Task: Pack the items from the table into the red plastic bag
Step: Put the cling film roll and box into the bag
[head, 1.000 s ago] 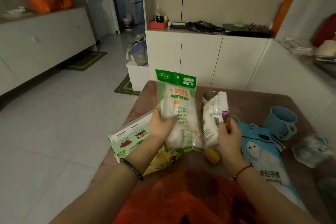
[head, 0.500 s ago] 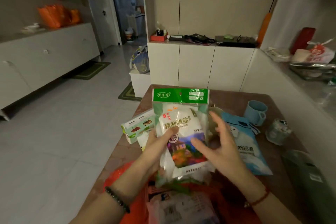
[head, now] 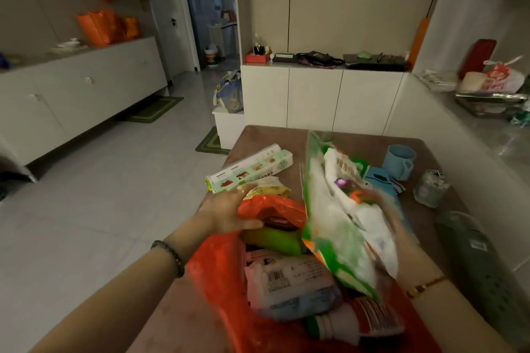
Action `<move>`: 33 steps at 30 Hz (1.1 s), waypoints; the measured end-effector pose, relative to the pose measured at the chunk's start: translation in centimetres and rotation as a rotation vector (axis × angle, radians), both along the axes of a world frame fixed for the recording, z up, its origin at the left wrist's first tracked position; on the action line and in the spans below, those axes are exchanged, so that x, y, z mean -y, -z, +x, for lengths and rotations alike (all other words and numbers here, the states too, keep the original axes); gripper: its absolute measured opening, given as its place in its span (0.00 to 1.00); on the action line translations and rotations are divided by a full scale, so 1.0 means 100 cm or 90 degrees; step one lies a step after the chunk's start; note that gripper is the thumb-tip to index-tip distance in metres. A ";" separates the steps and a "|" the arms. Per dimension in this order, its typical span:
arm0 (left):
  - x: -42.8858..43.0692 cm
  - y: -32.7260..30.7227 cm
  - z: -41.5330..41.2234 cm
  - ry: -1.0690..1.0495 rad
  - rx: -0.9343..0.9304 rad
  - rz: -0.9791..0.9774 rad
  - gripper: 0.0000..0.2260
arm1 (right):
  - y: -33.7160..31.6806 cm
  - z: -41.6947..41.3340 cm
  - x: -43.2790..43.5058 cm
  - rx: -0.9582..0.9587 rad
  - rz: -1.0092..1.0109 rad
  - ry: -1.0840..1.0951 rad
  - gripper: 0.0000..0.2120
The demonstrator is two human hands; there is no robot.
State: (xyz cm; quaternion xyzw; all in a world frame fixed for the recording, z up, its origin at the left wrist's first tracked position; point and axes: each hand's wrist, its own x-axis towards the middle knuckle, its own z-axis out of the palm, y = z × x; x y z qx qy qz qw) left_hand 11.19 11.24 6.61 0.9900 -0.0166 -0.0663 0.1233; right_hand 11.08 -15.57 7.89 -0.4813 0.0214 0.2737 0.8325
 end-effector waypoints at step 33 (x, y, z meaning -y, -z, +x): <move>-0.004 0.012 -0.004 0.095 -0.078 -0.462 0.11 | 0.069 0.006 0.010 0.138 -0.841 -0.119 0.40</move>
